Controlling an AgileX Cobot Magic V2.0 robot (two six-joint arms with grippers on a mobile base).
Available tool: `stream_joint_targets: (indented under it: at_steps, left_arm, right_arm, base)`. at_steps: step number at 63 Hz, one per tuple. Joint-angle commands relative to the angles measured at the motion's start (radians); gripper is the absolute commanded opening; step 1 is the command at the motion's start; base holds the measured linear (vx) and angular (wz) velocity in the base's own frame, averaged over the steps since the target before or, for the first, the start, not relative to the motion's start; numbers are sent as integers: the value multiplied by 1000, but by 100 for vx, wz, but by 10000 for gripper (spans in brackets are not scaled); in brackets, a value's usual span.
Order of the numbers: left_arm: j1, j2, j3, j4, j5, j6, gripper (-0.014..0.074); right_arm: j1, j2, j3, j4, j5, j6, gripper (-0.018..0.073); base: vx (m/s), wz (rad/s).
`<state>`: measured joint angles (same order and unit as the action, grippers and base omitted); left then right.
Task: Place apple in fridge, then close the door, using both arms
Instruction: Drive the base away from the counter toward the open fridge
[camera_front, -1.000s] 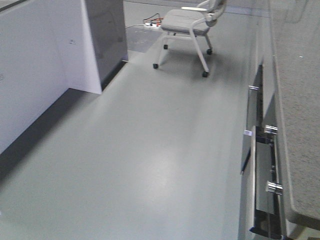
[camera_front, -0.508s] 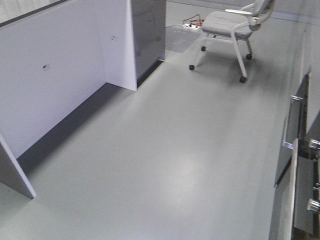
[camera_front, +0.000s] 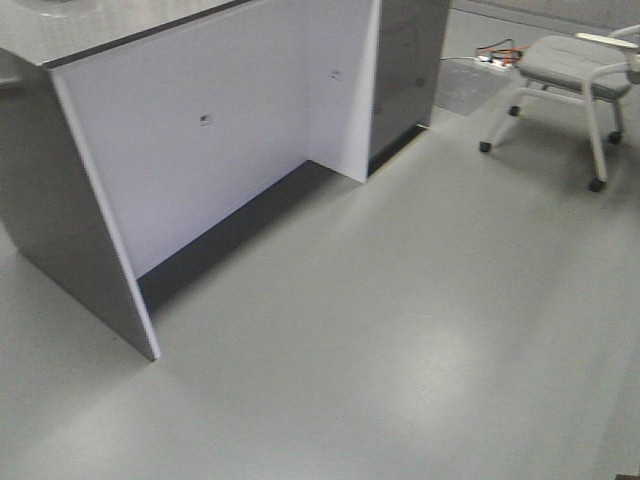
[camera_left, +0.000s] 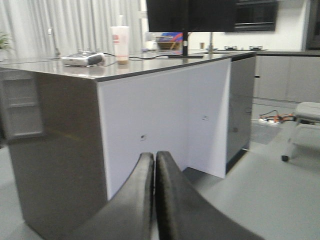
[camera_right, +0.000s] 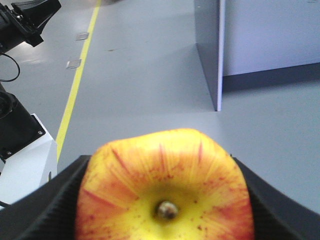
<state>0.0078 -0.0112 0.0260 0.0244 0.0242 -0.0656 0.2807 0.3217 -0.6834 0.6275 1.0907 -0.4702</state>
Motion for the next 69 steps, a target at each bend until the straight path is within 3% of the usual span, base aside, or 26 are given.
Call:
stream_joint_targets:
  at_steps: [1,69]
  left_arm:
    - [-7,-16,21,-9,-71,-4,-6]
    - [-7,-16,21,-9,-71,-4,-6]
  right_arm:
    - [1,12,-28,42,-57,1,398]
    - [1,12,-28,42,-58,1,398]
  base:
    - [0,40]
    - [-2,44]
